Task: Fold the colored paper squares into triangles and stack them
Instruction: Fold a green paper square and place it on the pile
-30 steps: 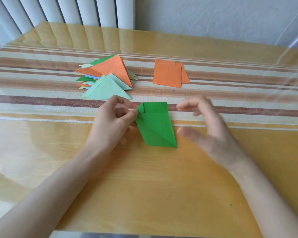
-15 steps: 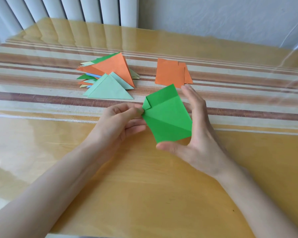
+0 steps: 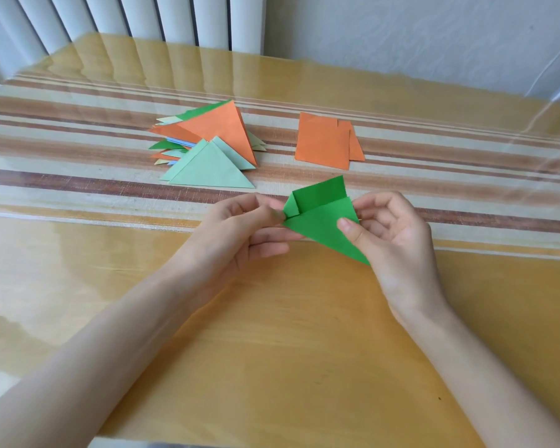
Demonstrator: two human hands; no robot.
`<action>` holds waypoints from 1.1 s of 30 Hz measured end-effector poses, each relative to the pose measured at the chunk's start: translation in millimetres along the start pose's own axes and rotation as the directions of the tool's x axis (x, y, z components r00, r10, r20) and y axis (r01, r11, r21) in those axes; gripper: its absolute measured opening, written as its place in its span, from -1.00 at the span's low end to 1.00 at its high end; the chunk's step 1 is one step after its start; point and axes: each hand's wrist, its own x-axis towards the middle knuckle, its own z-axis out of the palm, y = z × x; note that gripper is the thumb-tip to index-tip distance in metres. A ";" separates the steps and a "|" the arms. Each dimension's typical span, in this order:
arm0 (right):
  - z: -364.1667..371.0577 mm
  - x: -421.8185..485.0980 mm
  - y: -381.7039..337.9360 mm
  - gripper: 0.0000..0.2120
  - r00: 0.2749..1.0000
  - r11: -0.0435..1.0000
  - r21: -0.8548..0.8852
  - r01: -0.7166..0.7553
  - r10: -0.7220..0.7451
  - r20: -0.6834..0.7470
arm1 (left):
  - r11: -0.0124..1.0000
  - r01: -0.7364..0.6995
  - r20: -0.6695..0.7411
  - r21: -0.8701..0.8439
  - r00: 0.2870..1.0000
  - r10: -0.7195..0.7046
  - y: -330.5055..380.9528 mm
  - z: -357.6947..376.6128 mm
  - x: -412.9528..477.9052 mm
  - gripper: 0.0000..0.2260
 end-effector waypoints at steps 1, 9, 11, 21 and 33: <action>0.6 0.0 -1.8 -0.73 1.000 0.999 0.044 -0.028 0.029 -0.007 | 1.000 -0.012 0.003 0.017 1.000 0.012 0.1 0.7 -0.2 -0.97; -3.0 -0.6 -10.7 -0.78 0.944 0.936 0.193 -0.294 0.253 0.212 | 0.986 -0.056 -0.017 0.158 0.998 0.060 -1.8 -1.1 -0.6 -0.88; -4.9 -0.2 -11.7 -0.84 0.945 0.936 0.207 -0.284 0.236 0.227 | 0.989 -0.065 0.006 0.133 0.998 0.065 -0.5 0.0 -1.5 -0.86; -4.0 -1.0 -0.8 -0.81 0.977 0.980 0.097 -0.172 0.157 0.146 | 0.963 -0.142 -0.017 0.231 0.989 0.150 -2.8 -0.2 -2.4 -0.85; 4.8 -1.0 2.7 -0.93 0.962 0.955 -0.291 0.062 0.020 0.273 | 0.837 -0.236 0.096 0.494 0.971 0.217 -13.5 0.6 -1.5 -0.91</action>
